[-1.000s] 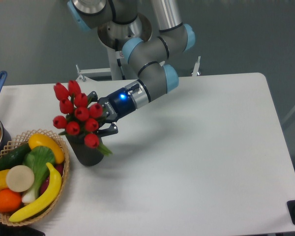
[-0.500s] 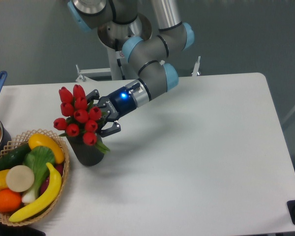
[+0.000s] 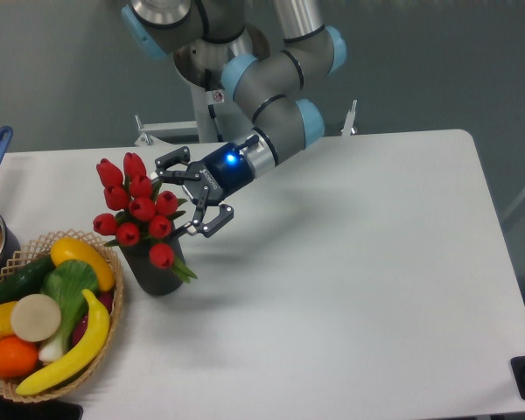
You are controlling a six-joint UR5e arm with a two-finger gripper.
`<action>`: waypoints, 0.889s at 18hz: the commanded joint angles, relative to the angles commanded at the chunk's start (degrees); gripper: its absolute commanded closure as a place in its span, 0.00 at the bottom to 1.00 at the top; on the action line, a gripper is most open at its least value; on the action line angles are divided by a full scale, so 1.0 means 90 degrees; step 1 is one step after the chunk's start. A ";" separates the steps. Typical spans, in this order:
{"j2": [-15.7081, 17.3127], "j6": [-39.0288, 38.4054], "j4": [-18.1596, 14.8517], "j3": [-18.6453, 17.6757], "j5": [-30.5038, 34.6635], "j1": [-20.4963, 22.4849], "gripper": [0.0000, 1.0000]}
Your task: Insert the flowers into the vase
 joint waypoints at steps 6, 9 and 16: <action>0.0370 0.0087 0.0010 0.0019 0.0407 0.0837 0.00; 0.0917 0.0020 -0.0010 0.0049 0.1277 0.1453 0.00; 0.1065 0.0039 -0.0020 0.0809 0.2954 0.1983 0.00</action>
